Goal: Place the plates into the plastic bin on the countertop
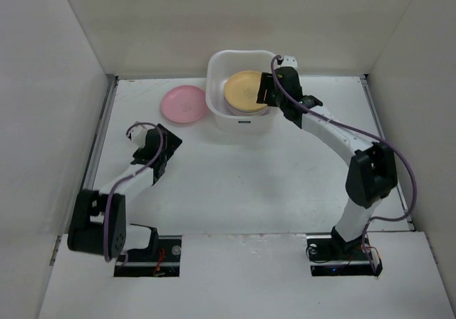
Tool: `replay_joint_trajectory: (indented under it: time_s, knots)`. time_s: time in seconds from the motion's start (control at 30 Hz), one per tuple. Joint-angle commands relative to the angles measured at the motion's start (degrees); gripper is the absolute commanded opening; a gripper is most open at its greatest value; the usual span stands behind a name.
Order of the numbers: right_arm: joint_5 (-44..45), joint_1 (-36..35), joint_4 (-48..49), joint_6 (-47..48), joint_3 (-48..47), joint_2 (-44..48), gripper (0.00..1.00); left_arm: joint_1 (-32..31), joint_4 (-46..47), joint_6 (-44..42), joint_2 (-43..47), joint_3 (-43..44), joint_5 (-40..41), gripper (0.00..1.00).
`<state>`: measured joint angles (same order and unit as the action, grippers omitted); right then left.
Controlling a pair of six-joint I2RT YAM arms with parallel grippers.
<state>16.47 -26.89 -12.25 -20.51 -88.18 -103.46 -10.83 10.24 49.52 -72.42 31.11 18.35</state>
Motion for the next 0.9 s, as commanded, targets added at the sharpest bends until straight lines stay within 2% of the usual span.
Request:
replay_joint_trajectory:
  time_s: [0.0,0.13,0.23,0.37,0.57,0.77,0.87]
  knots:
    - [1.0,-2.8,6.9,0.6,6.5,10.7,0.71,2.7,11.1,3.4,-8.0,7.0,-3.9,1.0]
    - [1.4,-6.0,9.3,-0.9,16.2,18.4,0.71,5.6,13.7,6.6,-17.6,14.7,-7.1,1.0]
    - [2.9,-8.1,11.5,-2.7,22.2,22.9,0.7,6.7,13.8,7.7,-22.9,21.1,-9.8,0.95]
    - [4.8,-10.1,11.5,-3.2,25.9,27.2,0.7,7.0,11.7,8.8,-28.5,27.1,-10.5,0.89]
    - [6.6,-11.7,11.9,-3.1,30.8,33.8,0.7,8.1,6.8,10.9,-33.7,32.1,-10.7,0.76]
    - [6.7,-11.7,12.0,-3.9,34.6,38.1,0.71,8.6,3.5,10.7,-35.2,33.8,-9.6,0.69]
    - [6.7,-11.4,12.1,-4.0,35.8,38.9,0.71,8.9,3.2,10.8,-37.1,35.4,-9.9,0.62]
